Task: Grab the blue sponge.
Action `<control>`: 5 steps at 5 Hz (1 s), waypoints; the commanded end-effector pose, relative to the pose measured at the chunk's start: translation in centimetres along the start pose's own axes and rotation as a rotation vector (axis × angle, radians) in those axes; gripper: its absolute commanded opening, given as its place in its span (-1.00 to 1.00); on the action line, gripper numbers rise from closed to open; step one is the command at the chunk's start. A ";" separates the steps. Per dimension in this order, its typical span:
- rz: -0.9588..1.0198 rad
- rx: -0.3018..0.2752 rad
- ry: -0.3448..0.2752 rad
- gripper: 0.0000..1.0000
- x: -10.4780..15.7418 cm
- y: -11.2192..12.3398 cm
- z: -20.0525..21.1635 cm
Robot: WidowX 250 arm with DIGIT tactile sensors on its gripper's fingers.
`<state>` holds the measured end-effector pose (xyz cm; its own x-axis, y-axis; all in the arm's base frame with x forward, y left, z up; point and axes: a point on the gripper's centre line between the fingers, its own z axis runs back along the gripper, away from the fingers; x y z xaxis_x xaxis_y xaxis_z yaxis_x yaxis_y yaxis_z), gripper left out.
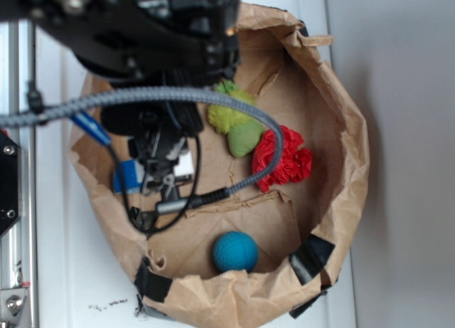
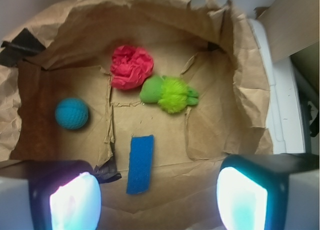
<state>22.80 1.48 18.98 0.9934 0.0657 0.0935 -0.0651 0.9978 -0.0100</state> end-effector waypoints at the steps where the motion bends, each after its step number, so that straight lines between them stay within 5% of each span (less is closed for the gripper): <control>1: 0.016 0.005 -0.059 1.00 0.6 0.6 1.5; 3: -0.166 -0.022 0.018 1.00 -0.8 2.5 -7.8; 5: -0.227 0.033 0.109 1.00 -0.2 3.3 -13.0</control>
<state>23.08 4.46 4.93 0.9867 -0.1515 -0.0586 0.1528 0.9881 0.0176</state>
